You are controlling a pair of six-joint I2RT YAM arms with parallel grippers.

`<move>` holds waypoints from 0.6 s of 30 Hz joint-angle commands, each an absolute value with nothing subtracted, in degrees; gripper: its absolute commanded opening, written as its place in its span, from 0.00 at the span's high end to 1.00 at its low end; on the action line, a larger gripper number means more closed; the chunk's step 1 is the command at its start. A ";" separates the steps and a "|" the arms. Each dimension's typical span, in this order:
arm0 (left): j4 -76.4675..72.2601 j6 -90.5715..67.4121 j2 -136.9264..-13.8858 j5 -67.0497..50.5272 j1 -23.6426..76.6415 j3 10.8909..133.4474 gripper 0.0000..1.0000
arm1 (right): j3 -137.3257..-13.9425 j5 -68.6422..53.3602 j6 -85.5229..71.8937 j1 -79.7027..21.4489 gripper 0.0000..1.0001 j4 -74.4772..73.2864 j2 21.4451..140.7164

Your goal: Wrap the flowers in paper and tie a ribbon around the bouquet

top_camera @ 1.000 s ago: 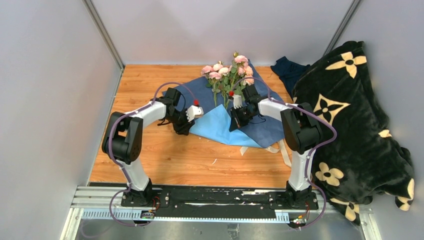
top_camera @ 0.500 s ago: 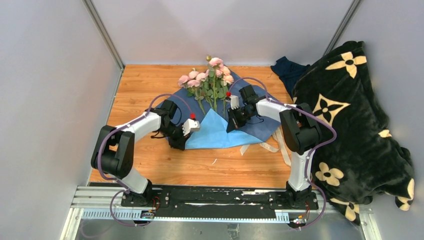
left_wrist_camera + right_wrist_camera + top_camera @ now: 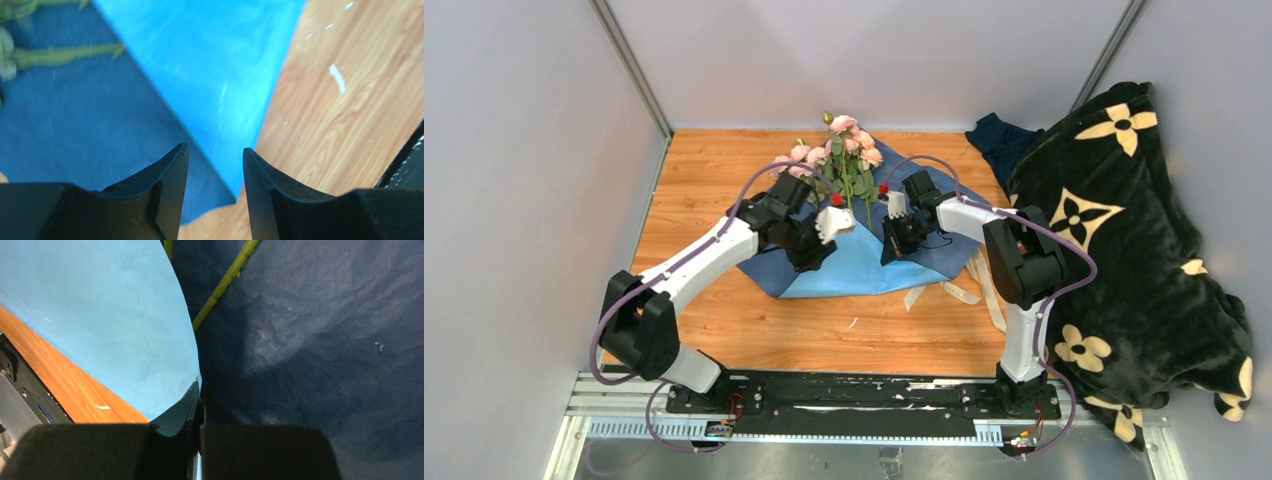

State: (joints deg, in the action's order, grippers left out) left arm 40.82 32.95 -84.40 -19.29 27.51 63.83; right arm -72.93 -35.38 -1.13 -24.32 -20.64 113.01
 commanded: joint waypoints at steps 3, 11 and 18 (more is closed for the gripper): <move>35.65 30.62 -94.46 -12.85 36.94 64.18 0.58 | -72.32 -32.39 -2.23 -23.99 1.00 -22.03 113.53; 32.68 33.26 -101.25 -5.71 36.21 61.54 0.63 | -72.53 -33.18 -1.37 -23.91 1.00 -22.79 113.50; 35.56 34.11 -94.55 -6.38 34.06 49.87 0.63 | -71.58 -32.75 -0.74 -23.39 1.00 -22.98 113.49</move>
